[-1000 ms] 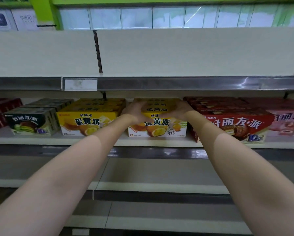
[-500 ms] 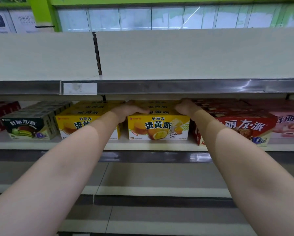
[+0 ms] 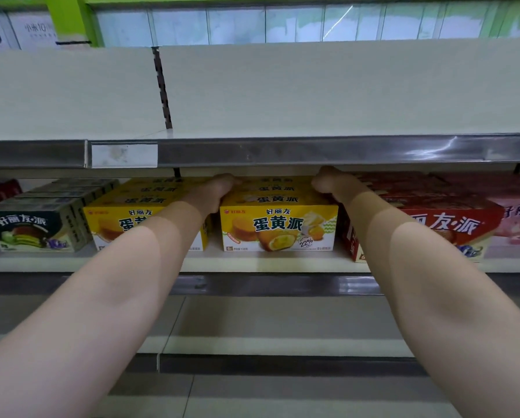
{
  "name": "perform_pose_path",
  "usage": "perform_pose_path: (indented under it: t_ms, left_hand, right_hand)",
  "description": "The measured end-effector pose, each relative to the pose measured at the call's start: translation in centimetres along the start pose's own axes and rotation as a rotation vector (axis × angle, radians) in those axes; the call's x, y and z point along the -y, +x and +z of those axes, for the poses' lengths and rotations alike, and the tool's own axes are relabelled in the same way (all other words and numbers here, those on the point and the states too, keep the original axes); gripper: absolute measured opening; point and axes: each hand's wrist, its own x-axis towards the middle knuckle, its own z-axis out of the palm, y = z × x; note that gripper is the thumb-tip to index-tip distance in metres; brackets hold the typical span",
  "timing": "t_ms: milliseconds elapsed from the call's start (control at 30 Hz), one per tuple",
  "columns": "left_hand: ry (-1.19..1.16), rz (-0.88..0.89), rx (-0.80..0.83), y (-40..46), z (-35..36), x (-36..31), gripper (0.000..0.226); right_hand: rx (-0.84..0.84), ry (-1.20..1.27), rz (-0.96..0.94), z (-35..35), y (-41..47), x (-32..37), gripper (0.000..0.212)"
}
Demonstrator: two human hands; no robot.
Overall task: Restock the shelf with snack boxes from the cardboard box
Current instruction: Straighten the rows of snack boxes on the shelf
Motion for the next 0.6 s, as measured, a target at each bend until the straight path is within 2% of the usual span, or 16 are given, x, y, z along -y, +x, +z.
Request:
perform_pose_path:
  t_ms: [233,367,467,600]
  left_hand:
    - [0.180,0.009,-0.043,0.7,0.6,-0.2,0.015]
    - [0.248,0.031,-0.069,2.0,0.1,0.3,0.028]
    - [0.388,0.114,-0.067,0.8,0.7,-0.2,0.034]
    - [0.681,0.309,-0.160,-0.7,1.3,-0.9,0.024]
  right_hand:
    - [-0.021,-0.041,-0.037,0.6,0.3,0.8,0.034]
    - [-0.026,-0.043,-0.046,0.8,0.5,0.3,0.033]
    - [-0.037,-0.039,-0.066,0.8,0.3,-0.2,0.034]
    - [-0.070,-0.110,-0.139,0.6,-0.7,-0.1,0.028]
